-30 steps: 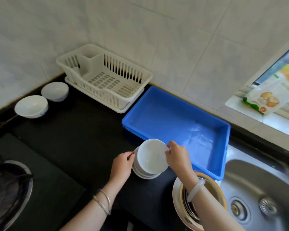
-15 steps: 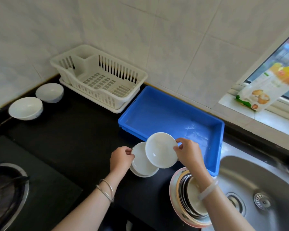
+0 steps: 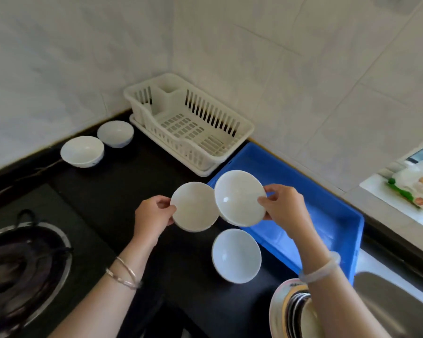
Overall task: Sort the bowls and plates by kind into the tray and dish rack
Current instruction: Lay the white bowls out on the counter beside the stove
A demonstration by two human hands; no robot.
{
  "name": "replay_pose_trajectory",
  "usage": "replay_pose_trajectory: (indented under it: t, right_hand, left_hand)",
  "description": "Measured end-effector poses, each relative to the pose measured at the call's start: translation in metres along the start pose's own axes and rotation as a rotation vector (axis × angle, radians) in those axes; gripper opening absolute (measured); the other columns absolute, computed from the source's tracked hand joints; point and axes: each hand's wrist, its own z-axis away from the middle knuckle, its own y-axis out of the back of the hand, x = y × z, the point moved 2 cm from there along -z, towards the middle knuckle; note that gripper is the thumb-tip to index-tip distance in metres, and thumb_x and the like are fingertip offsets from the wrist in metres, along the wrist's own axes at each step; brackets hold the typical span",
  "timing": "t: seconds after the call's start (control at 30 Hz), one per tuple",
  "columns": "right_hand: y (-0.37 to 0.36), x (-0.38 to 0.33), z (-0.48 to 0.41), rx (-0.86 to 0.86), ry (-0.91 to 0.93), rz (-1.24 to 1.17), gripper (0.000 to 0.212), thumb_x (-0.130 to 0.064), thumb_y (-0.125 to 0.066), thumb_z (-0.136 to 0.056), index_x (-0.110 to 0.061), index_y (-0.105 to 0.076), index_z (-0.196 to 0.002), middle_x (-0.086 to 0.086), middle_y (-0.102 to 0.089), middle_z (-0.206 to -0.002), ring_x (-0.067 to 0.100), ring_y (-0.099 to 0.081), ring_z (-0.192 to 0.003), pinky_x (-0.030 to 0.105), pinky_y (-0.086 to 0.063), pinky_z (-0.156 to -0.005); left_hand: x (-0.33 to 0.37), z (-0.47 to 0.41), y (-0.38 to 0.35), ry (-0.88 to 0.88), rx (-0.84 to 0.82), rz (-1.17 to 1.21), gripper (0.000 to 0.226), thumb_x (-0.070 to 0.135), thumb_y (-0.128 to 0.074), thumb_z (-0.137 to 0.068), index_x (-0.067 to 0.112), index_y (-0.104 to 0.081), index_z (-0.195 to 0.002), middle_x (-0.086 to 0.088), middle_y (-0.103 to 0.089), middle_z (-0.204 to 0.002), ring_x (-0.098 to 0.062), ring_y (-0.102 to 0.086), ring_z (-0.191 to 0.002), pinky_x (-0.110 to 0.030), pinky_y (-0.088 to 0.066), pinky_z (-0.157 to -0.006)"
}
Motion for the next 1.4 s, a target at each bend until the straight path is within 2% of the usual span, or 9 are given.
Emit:
replay_pose_trajectory:
  t: [0.2, 0.4, 0.53, 0.7, 0.8, 0.97, 1.13, 1.27, 1.4]
  right_hand:
    - [-0.076, -0.042, -0.057, -0.117, 0.014, -0.103, 0.019, -0.008, -0.06, -0.082, -0.025, -0.066, -0.086, -0.001, -0.063, -0.092, 0.01, -0.067, -0.061, 0.027, -0.06, -0.056]
    - [-0.168, -0.08, -0.106, -0.284, -0.095, -0.203, 0.02, -0.002, -0.06, -0.084, -0.008, -0.061, -0.103, 0.005, -0.058, -0.086, 0.021, -0.063, -0.077, 0.023, -0.055, -0.044]
    - [-0.218, -0.102, -0.126, -0.313, -0.152, -0.263, 0.015, 0.001, -0.058, -0.086, -0.009, -0.055, -0.096, 0.008, -0.056, -0.094, 0.027, -0.061, -0.093, 0.026, -0.053, -0.05]
    - [-0.26, -0.116, -0.142, -0.293, -0.216, -0.293, 0.028, 0.002, -0.056, -0.087, -0.003, -0.052, -0.115, 0.012, -0.05, -0.104, 0.034, -0.058, -0.107, 0.034, -0.056, -0.066]
    - [-0.273, -0.119, -0.148, -0.271, -0.247, -0.301, 0.02, 0.002, -0.056, -0.087, -0.008, -0.051, -0.103, 0.012, -0.05, -0.103, 0.033, -0.057, -0.106, 0.035, -0.057, -0.069]
    - [-0.287, -0.117, -0.151, -0.273, -0.246, -0.312, 0.017, 0.001, -0.057, -0.088, -0.013, -0.048, -0.092, 0.01, -0.051, -0.102, 0.029, -0.058, -0.101, 0.027, -0.054, -0.055]
    - [-0.294, -0.112, -0.153, -0.272, -0.287, -0.352, 0.019, -0.001, -0.06, -0.087, -0.013, -0.05, -0.096, 0.009, -0.051, -0.104, 0.025, -0.058, -0.095, 0.025, -0.053, -0.051]
    - [-0.296, -0.107, -0.152, -0.339, -0.341, -0.407, 0.018, -0.008, -0.061, -0.088, -0.014, -0.052, -0.102, 0.012, -0.057, -0.11, 0.026, -0.064, -0.093, 0.028, -0.057, -0.058]
    - [-0.298, -0.099, -0.145, -0.423, -0.467, -0.605, 0.027, -0.009, -0.057, -0.091, -0.01, -0.05, -0.117, 0.016, -0.058, -0.11, 0.024, -0.065, -0.083, 0.032, -0.057, -0.065]
  left_hand:
    - [-0.018, -0.048, 0.063, 0.093, 0.184, 0.16, 0.018, 0.005, -0.063, -0.081, 0.019, -0.06, -0.091, 0.004, -0.061, -0.082, -0.01, -0.062, -0.075, -0.022, -0.051, -0.055]
    - [-0.041, -0.094, 0.104, 0.183, 0.363, 0.277, 0.017, 0.003, -0.062, -0.08, 0.013, -0.062, -0.094, -0.004, -0.062, -0.089, -0.011, -0.06, -0.073, -0.023, -0.051, -0.058]
    - [-0.056, -0.121, 0.123, 0.249, 0.424, 0.344, 0.019, 0.002, -0.062, -0.08, 0.008, -0.063, -0.099, -0.006, -0.062, -0.095, -0.019, -0.062, -0.082, -0.029, -0.054, -0.069]
    - [-0.067, -0.144, 0.134, 0.294, 0.483, 0.393, 0.016, 0.002, -0.063, -0.081, 0.011, -0.062, -0.093, -0.007, -0.062, -0.094, -0.022, -0.065, -0.082, -0.029, -0.054, -0.068]
    - [-0.07, -0.153, 0.136, 0.31, 0.51, 0.39, 0.016, 0.003, -0.064, -0.081, 0.013, -0.062, -0.094, -0.005, -0.062, -0.092, -0.019, -0.064, -0.077, -0.027, -0.053, -0.064]
    - [-0.076, -0.158, 0.138, 0.32, 0.52, 0.418, 0.017, 0.001, -0.063, -0.081, 0.015, -0.061, -0.091, -0.005, -0.063, -0.095, -0.019, -0.064, -0.082, -0.025, -0.052, -0.063]
    - [-0.079, -0.159, 0.135, 0.337, 0.517, 0.449, 0.021, 0.001, -0.063, -0.081, 0.014, -0.062, -0.098, -0.005, -0.062, -0.099, -0.023, -0.064, -0.092, -0.025, -0.053, -0.065]
    - [-0.081, -0.156, 0.133, 0.364, 0.472, 0.543, 0.027, 0.005, -0.061, -0.085, 0.013, -0.059, -0.111, -0.005, -0.061, -0.107, -0.024, -0.063, -0.099, -0.031, -0.054, -0.075]
    - [-0.083, -0.148, 0.123, 0.432, 0.436, 0.659, 0.032, 0.012, -0.059, -0.088, 0.016, -0.053, -0.119, -0.001, -0.059, -0.101, -0.025, -0.065, -0.094, -0.032, -0.055, -0.073]
